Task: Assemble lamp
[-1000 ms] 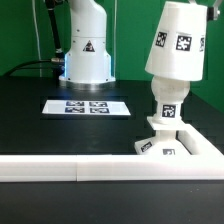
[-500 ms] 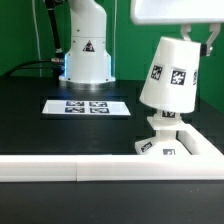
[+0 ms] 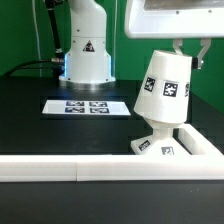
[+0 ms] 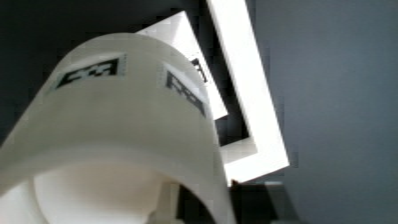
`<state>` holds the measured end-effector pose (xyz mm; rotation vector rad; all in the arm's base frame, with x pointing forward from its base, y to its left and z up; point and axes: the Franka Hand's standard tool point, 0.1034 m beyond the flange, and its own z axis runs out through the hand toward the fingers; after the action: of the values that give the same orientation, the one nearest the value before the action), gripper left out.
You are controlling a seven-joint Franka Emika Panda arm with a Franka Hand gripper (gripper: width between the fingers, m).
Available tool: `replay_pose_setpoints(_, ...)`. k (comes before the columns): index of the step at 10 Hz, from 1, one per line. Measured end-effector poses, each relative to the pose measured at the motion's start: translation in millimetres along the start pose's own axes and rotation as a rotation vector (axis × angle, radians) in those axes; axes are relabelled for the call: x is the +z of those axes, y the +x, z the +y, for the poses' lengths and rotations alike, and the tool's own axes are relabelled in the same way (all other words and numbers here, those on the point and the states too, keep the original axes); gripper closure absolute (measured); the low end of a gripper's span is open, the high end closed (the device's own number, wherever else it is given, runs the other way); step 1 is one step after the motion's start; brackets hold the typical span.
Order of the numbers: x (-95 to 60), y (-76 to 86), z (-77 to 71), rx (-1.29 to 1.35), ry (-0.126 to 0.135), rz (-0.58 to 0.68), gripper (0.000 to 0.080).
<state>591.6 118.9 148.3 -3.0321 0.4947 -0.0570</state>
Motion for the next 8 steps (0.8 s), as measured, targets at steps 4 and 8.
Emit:
replay_pose_setpoints(4, -9.9, 0.5, 14.6, 0.012, -0.022, -0.050, 0.0436)
replay_pose_setpoints(8, -25.5, -5.5, 12.9, -0.026, -0.106, -0.091, 0.0109)
